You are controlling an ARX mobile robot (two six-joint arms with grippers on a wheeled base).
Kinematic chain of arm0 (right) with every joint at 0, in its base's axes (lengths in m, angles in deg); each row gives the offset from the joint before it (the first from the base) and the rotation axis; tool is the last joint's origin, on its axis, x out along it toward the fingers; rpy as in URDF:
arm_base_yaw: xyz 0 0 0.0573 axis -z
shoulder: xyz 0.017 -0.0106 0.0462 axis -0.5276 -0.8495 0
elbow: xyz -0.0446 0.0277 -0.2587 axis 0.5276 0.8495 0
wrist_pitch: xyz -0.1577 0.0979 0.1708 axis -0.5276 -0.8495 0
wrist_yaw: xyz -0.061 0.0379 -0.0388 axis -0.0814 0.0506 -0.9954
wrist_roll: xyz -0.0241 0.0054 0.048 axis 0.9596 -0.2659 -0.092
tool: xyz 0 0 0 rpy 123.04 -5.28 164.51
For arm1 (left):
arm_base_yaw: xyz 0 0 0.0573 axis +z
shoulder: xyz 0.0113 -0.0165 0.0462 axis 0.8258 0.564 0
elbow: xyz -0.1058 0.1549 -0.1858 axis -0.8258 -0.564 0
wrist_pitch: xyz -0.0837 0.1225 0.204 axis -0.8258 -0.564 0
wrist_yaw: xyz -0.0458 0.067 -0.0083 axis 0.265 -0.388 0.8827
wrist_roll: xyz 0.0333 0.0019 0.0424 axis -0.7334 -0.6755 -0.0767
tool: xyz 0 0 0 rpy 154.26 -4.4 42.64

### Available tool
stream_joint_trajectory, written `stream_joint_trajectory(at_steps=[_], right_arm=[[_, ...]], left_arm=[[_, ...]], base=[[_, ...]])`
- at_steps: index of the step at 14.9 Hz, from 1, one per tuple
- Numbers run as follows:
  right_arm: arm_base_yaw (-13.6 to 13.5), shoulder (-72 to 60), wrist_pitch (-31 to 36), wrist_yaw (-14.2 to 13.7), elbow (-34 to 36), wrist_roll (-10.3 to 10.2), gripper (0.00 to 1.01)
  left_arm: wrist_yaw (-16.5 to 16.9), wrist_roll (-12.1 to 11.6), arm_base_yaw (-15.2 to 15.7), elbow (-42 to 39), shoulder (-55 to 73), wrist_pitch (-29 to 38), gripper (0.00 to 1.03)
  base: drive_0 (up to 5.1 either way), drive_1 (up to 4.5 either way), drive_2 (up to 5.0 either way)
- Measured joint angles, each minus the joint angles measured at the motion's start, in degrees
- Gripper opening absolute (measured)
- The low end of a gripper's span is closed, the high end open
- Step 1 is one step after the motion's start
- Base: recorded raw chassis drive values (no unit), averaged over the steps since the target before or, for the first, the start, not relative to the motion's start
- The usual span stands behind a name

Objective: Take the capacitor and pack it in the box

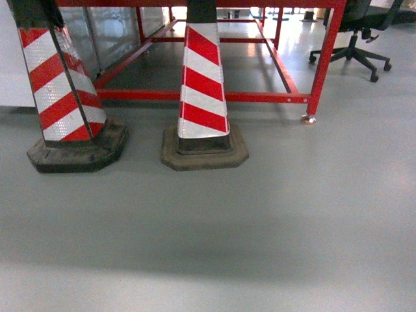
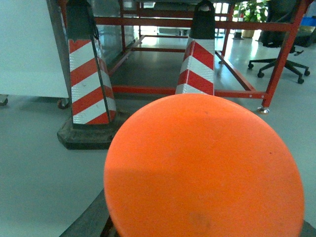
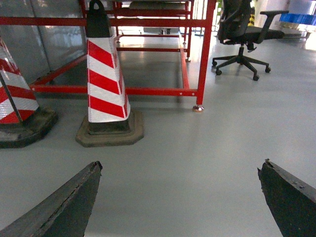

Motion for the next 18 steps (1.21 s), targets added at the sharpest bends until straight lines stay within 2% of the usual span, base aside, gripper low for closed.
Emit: stream_joint_trajectory(at_steps=[18], right_arm=[[0.0,0.0,0.1,-0.1,0.0,0.0,0.98]], left_arm=[[0.0,0.0,0.0,0.0,0.0,0.0,0.44]], base=[[0.0,4.28,-4.2]])
